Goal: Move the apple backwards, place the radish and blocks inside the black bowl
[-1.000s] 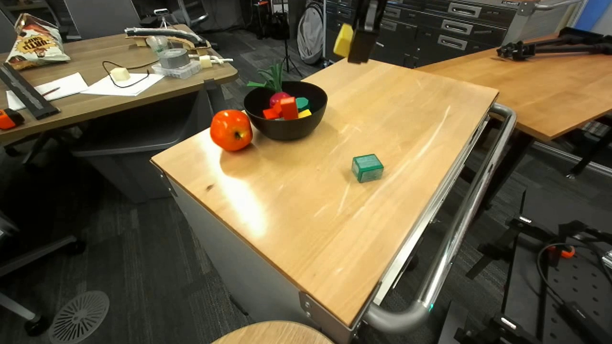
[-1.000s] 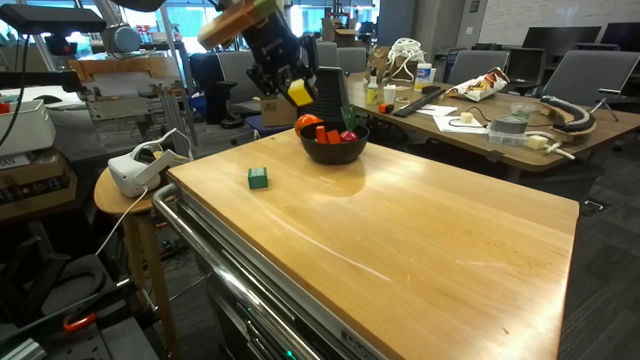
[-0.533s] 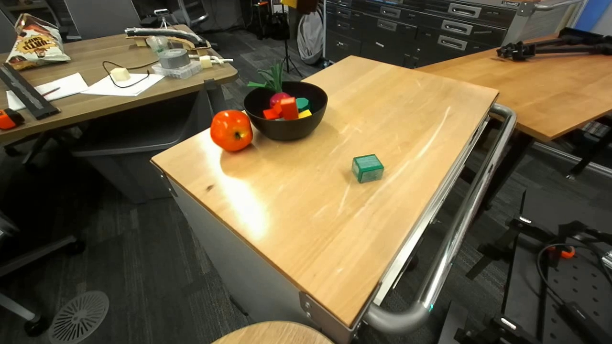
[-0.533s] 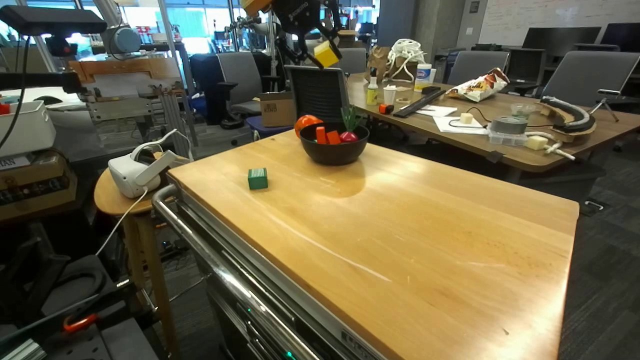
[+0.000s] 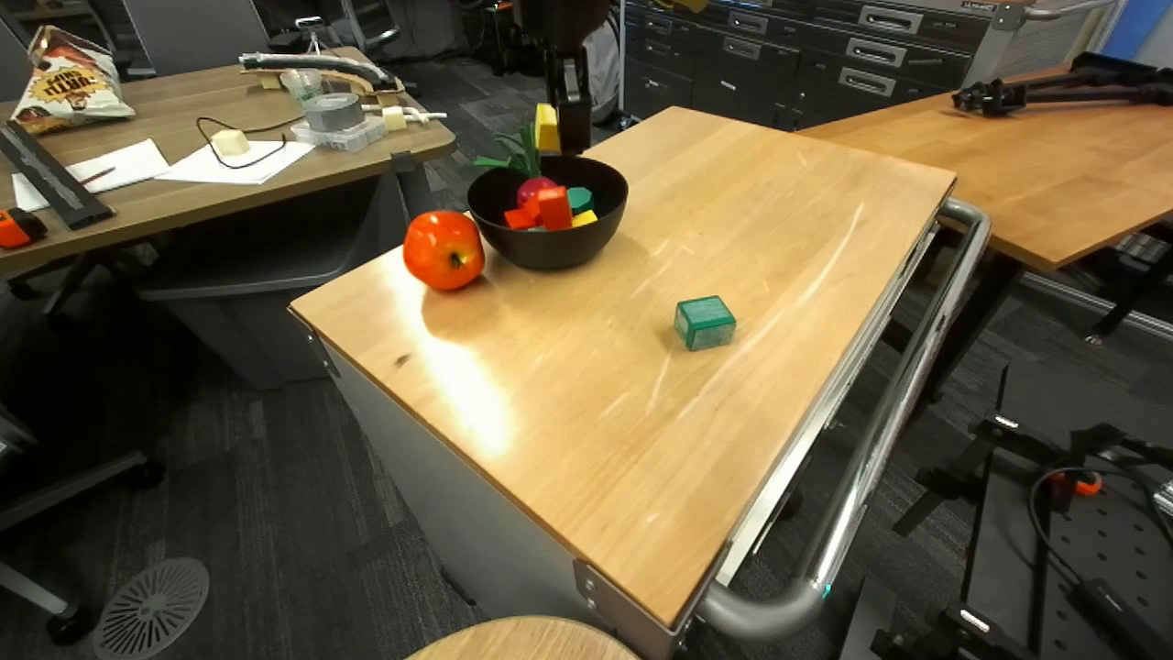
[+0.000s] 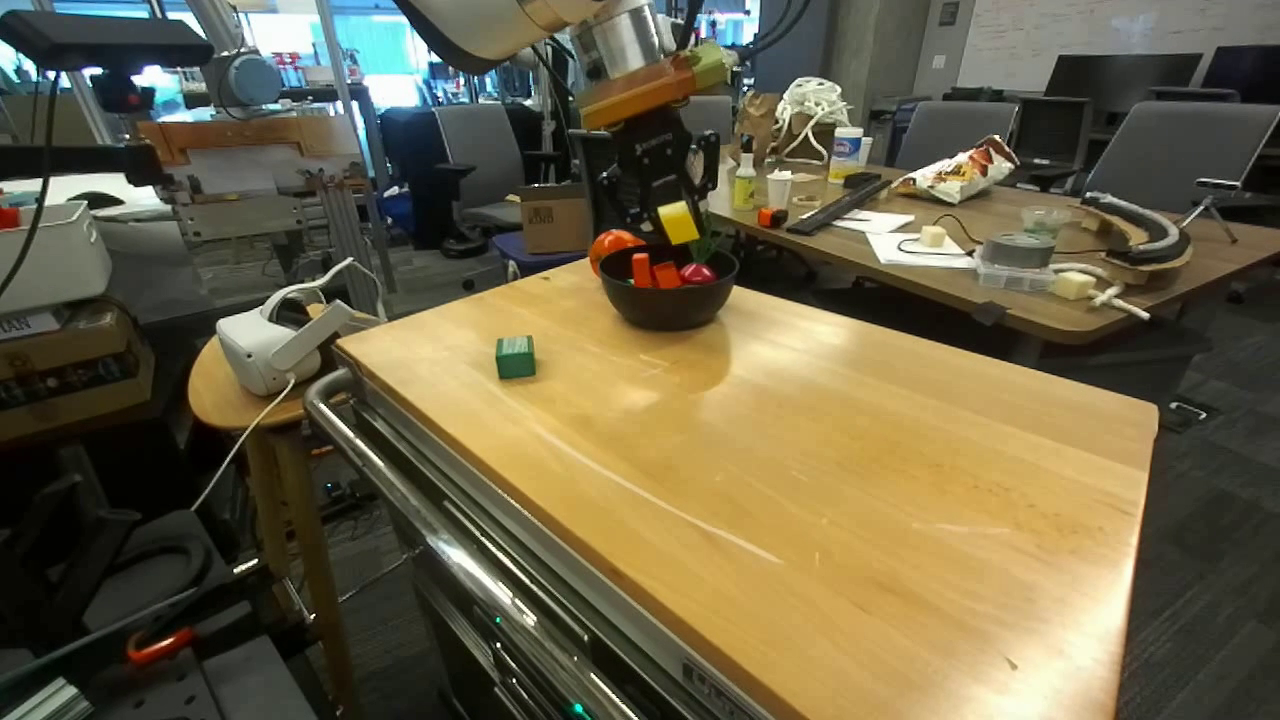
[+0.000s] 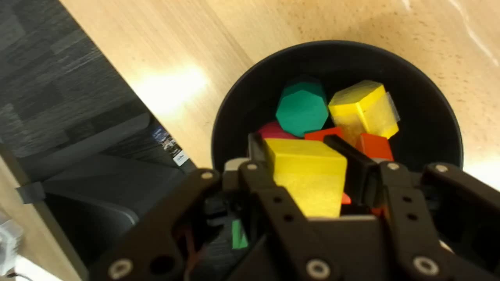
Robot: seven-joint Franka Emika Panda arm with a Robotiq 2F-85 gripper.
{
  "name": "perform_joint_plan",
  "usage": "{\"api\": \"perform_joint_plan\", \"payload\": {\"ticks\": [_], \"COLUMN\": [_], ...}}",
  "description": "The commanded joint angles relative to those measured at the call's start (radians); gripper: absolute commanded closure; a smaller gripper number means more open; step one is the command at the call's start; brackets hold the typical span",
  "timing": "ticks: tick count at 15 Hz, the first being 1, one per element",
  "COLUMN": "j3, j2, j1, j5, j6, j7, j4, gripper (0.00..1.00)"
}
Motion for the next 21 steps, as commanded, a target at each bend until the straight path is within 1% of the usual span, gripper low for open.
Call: {"api": "perform_joint_plan", "payload": {"ticks": [1,4,5,6,7,10,11,12,14,16,17,18,21], "j3": [0.010,0.009,0.015,0.025,0.028,0.048,0.050,0.049,0.037,0.021,0.004,0.002,-0.012], "j2": [0.047,0.041,0.028,0.013,-0.004,-0.100,-0.136,-0.174,-0.252,-0.326,-0.353,-0.260,-0.325], "j1": [-0.030,-0.053,-0.064,-0.075,-0.080,-0.102,-0.104,-0.103,-0.092,-0.081,-0.077,-0.060,-0.058], "j5": [0.093,0.133,0.152,0.176,0.187,0.251,0.274,0.300,0.353,0.410,0.404,0.374,0.378], "j6": [-0.066,-0.072,-0.071,-0.080,-0.081,-0.094,-0.122,-0.153,-0.212,-0.225,-0.197,-0.222,-0.220], "j7": [-0.135,-0.192,-0.232,-0.298,-0.347,-0.567,-0.635,-0.699,-0.797,-0.865,-0.847,-0.806,-0.817], "j4": [0.056,0.042,0.030,0.019,0.005,-0.071,-0.094,-0.120,-0.185,-0.259,-0.291,-0.195,-0.263], "gripper": [0.83,0.83,0.67,0.33,0.32,0.11,0.03,0.00,0.00,0.00,0.00,0.00,0.00]}}
